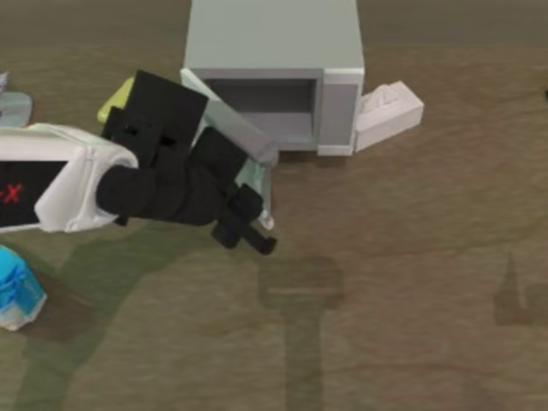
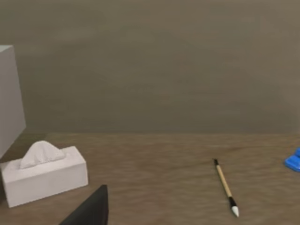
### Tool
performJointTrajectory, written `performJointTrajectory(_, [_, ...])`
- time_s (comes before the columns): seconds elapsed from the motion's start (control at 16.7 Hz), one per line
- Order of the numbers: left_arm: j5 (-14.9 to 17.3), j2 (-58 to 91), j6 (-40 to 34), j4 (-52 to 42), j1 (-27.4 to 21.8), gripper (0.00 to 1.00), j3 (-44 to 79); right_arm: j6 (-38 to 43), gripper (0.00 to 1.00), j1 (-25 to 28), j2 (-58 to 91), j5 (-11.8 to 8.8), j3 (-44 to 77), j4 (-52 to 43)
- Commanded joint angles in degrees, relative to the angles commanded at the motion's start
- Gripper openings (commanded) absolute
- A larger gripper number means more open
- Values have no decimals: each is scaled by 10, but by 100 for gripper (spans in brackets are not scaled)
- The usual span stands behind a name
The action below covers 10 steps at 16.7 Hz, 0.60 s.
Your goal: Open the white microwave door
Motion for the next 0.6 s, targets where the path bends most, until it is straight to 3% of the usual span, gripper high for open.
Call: performJointTrajectory(0.6, [9, -1, 5, -3, 0, 0, -3, 0, 100, 0, 0, 0, 0, 0])
